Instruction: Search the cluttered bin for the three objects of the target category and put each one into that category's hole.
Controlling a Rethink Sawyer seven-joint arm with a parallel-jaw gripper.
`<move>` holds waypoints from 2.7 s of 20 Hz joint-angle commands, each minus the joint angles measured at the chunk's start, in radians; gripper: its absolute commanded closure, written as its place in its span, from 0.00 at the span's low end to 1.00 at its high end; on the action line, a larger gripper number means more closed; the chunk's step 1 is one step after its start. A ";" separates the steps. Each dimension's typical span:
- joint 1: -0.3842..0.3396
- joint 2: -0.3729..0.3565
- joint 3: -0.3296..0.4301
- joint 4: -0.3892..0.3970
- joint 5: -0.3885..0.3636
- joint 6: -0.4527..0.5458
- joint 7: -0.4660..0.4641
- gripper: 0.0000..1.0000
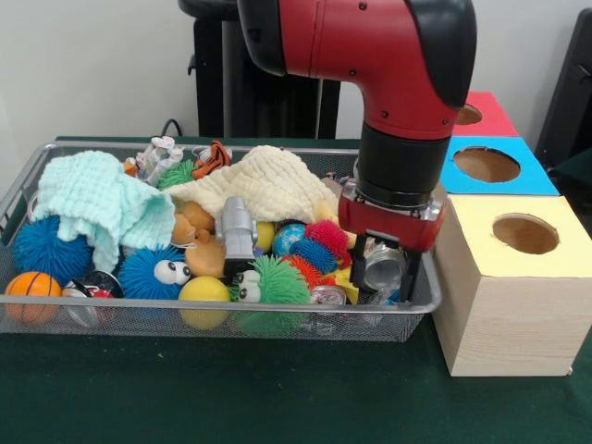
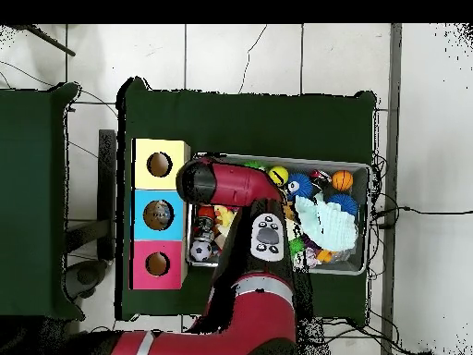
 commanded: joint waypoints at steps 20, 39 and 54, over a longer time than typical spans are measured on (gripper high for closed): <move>0.104 0.165 -0.049 0.040 0.128 -0.084 0.250 0.00; 0.181 0.298 -0.103 -0.003 0.225 -0.175 0.240 0.00; 0.189 0.346 -0.110 -0.025 0.245 -0.149 0.155 1.00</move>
